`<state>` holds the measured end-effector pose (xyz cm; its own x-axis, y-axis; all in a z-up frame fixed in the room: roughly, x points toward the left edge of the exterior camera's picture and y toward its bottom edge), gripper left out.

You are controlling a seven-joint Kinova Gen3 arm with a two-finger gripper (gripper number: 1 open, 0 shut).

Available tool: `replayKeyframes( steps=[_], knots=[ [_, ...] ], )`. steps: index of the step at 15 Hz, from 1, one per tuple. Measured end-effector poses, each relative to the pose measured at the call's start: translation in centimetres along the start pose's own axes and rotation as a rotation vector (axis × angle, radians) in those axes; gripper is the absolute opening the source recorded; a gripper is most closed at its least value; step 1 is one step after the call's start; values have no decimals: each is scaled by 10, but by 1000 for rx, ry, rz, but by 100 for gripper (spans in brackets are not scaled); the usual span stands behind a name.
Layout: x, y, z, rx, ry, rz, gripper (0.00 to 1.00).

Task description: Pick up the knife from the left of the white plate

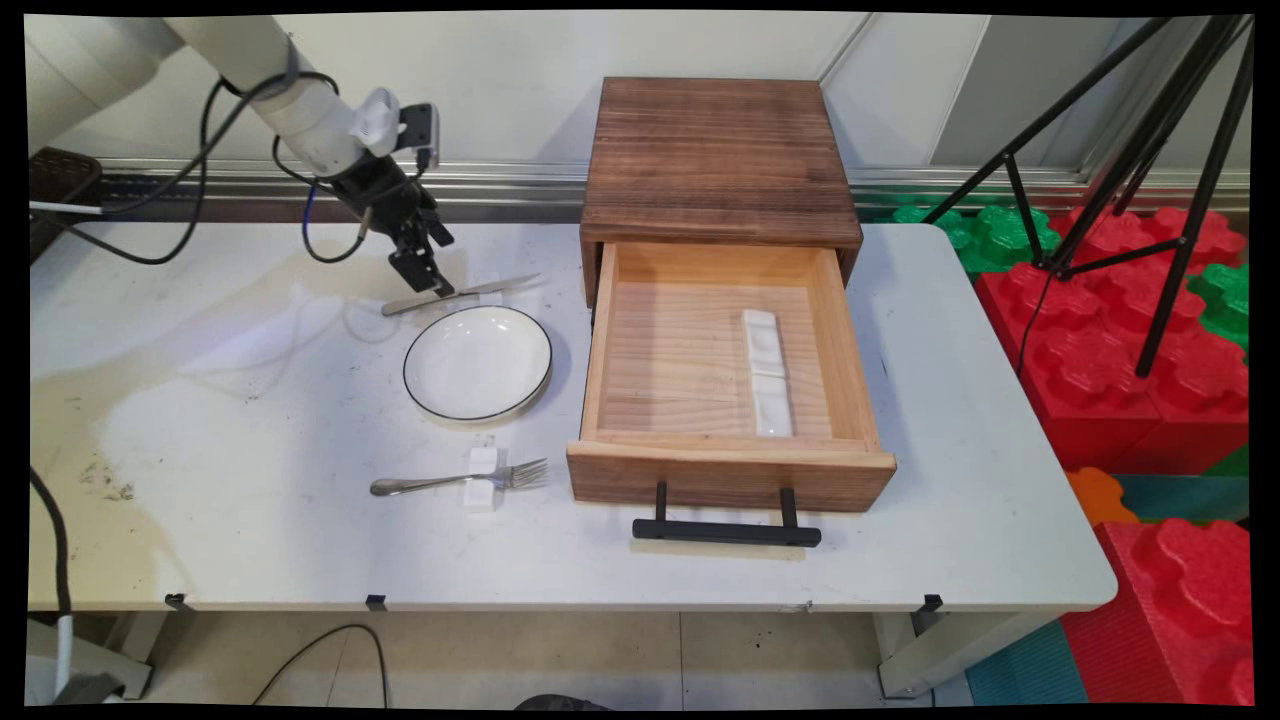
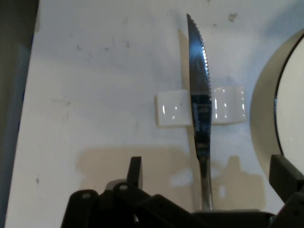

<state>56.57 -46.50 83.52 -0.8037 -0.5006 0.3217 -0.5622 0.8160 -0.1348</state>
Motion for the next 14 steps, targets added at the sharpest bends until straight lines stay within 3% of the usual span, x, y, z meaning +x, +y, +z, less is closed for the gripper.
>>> replayKeyframes(
  steps=[14],
  knots=[
    [5, -20, 47, -54, -28, 3, 100]
  ],
)
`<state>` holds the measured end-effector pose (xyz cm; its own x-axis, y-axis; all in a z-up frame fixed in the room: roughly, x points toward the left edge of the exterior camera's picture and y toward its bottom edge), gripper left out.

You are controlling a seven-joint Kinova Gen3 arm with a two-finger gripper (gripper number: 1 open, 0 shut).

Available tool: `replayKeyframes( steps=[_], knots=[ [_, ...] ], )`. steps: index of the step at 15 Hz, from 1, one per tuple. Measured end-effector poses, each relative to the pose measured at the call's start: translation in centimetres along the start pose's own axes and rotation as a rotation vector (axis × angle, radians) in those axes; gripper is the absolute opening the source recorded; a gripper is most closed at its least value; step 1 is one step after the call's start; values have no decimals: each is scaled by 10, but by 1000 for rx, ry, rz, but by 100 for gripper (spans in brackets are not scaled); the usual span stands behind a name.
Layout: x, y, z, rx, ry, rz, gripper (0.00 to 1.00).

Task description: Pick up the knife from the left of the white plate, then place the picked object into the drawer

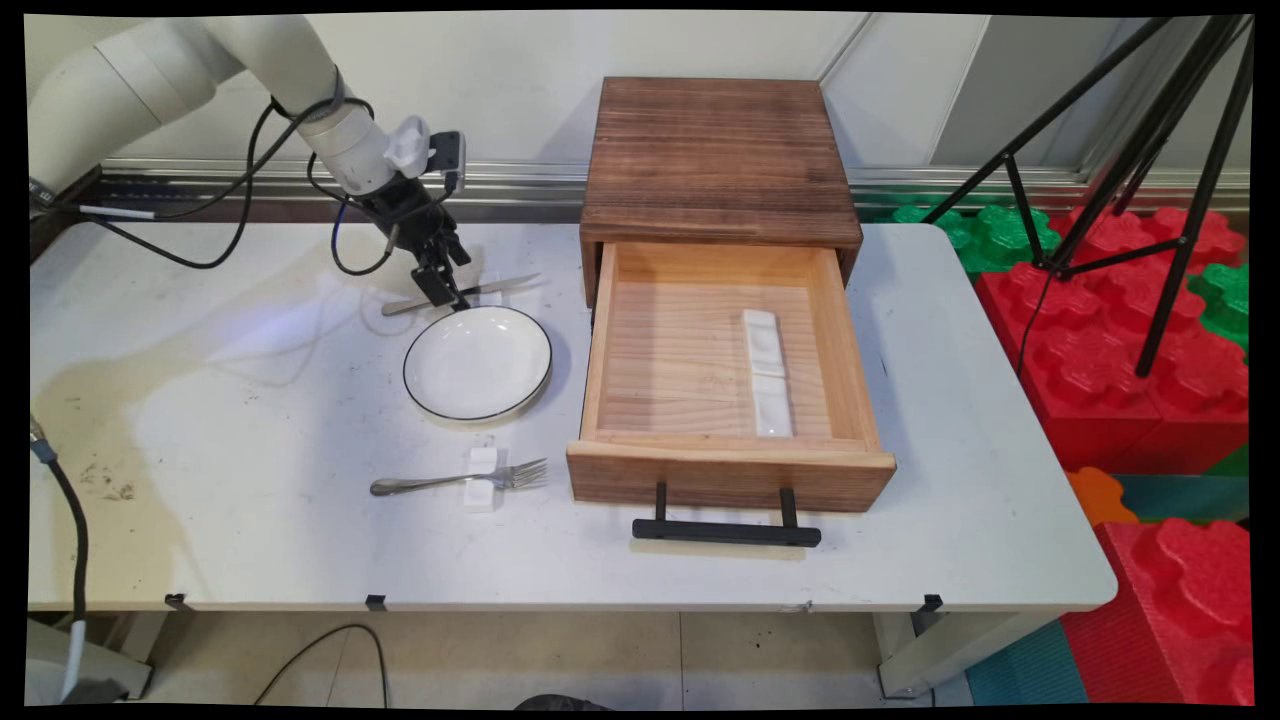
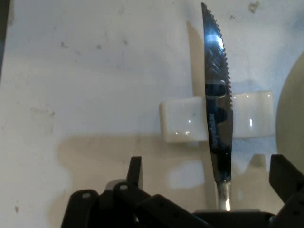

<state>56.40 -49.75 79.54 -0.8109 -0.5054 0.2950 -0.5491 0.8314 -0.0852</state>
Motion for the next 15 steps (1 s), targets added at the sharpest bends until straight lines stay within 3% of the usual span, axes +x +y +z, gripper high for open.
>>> replayKeyframes(
  steps=[5, 6, 15],
  knots=[
    [-1, -2, 5, -9, -2, -6, 100],
    [-2, -3, 5, -11, -2, -6, 0],
    [-5, -3, 3, -18, -2, -3, 0]
  ],
)
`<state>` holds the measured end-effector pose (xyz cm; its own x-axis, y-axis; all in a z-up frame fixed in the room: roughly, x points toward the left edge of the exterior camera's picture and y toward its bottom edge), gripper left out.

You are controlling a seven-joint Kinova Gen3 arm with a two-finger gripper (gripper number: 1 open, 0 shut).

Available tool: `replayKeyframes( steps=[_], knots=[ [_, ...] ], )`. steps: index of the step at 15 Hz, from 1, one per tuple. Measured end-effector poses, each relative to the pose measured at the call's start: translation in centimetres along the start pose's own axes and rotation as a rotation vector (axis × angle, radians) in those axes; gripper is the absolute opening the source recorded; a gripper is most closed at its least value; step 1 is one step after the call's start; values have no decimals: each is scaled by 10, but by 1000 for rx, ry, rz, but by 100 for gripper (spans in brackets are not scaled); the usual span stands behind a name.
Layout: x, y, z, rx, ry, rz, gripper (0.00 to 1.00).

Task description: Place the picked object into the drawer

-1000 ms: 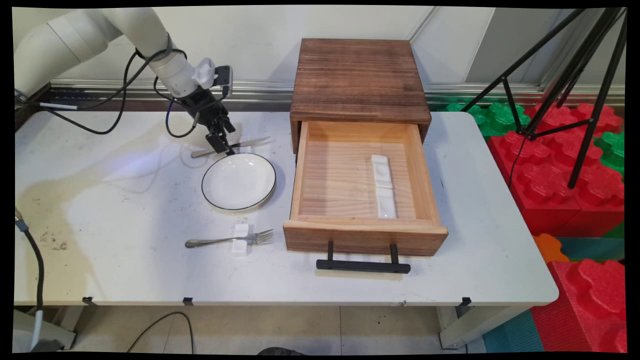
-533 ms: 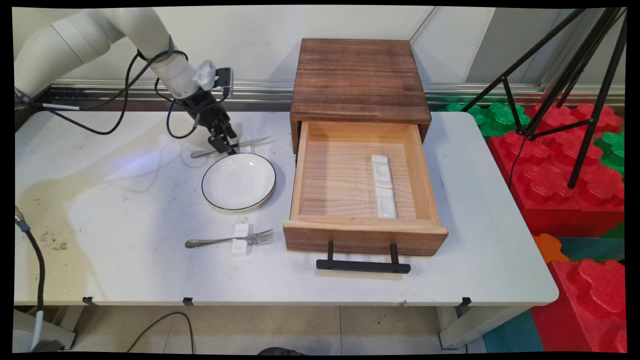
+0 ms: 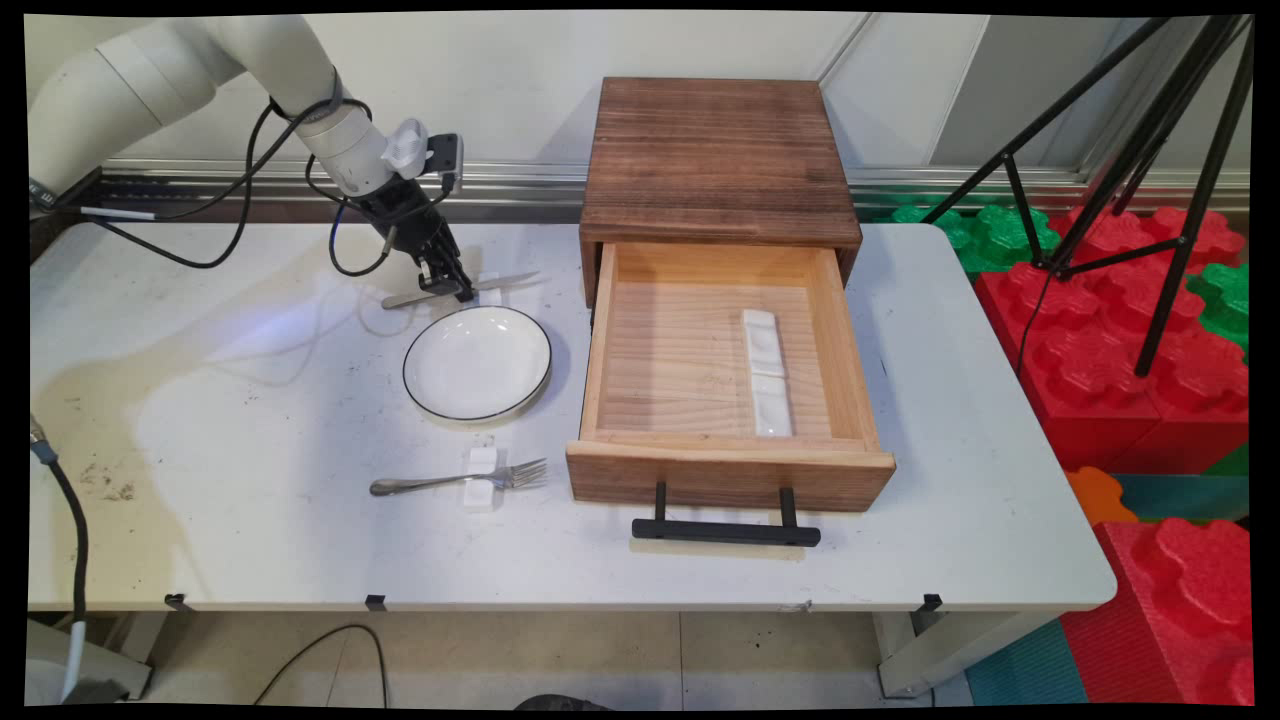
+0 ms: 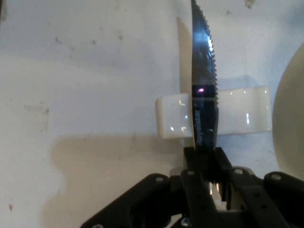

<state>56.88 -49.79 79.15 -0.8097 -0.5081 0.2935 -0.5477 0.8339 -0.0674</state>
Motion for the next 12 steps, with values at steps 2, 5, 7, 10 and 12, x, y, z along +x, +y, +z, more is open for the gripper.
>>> replayKeyframes(
  steps=[2, 5, 7, 10, 12],
  knots=[
    [-1, 0, -1, 3, 0, -4, 0],
    [-4, 0, -5, 20, -1, -31, 0],
    [-6, -1, -10, 35, 0, -54, 0],
    [-10, -1, -25, 70, 4, -104, 0],
    [-13, 1, -36, 88, 10, -135, 0]
  ],
)
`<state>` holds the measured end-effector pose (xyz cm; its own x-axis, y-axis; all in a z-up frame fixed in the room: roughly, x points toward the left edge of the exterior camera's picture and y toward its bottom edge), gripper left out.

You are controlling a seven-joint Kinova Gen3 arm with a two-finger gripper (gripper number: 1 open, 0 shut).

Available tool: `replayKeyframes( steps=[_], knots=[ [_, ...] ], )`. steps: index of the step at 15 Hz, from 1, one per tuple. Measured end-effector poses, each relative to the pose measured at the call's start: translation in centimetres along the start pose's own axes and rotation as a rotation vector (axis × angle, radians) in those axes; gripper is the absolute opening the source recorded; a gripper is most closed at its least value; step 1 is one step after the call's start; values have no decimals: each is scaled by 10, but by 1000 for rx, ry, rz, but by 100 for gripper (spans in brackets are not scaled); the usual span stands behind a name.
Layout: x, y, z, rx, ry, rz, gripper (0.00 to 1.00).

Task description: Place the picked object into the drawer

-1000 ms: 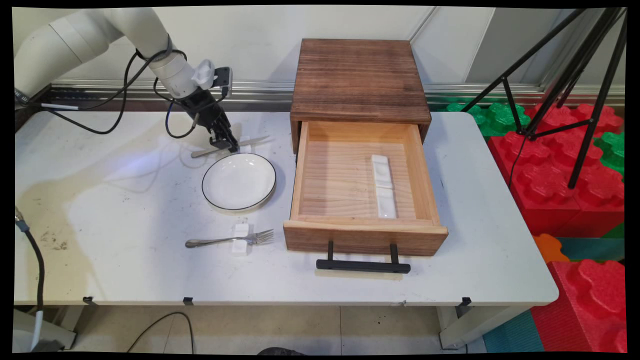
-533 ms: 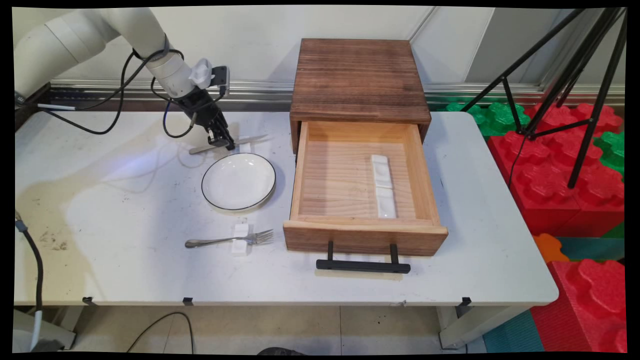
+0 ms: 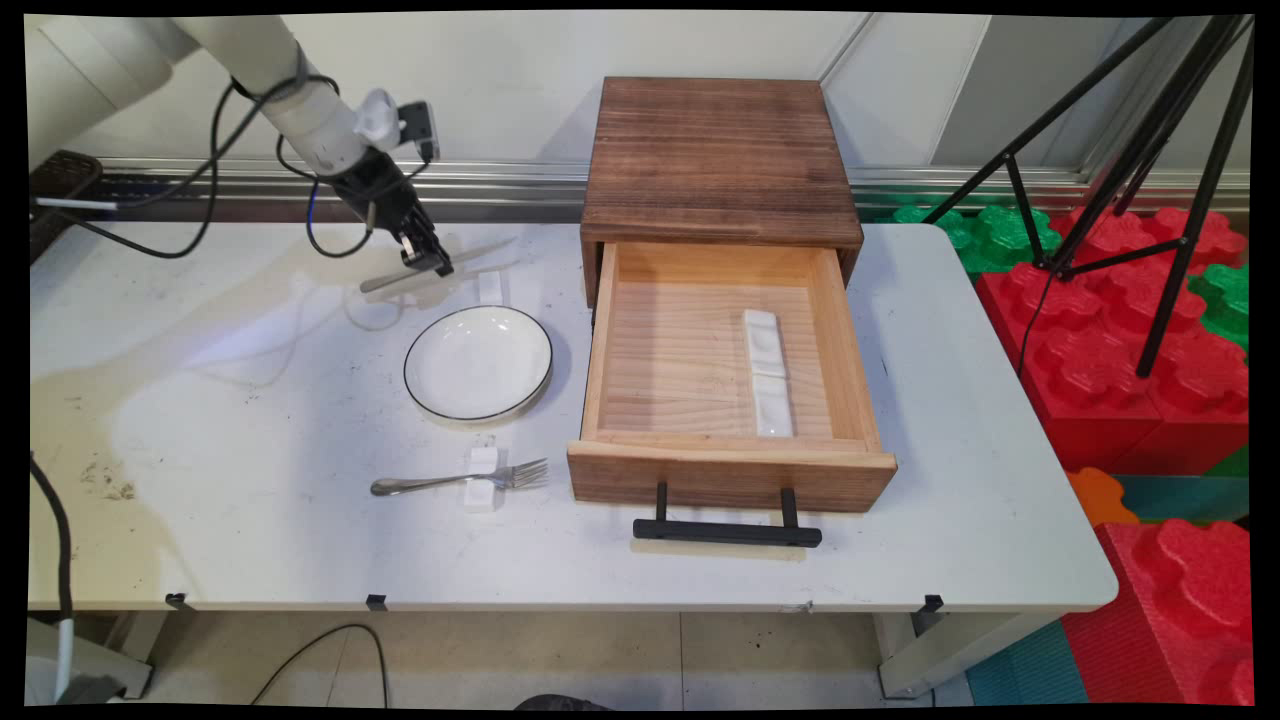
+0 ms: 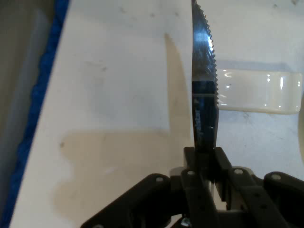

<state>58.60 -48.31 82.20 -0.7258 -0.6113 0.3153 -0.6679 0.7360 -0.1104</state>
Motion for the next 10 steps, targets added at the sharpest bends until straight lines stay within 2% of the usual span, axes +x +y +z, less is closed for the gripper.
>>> replayKeyframes(
  steps=[6, 10],
  knots=[
    [0, 5, -51, 71, 46, -126, 0],
    [10, 9, -87, 112, 91, -189, 0]
  ],
)
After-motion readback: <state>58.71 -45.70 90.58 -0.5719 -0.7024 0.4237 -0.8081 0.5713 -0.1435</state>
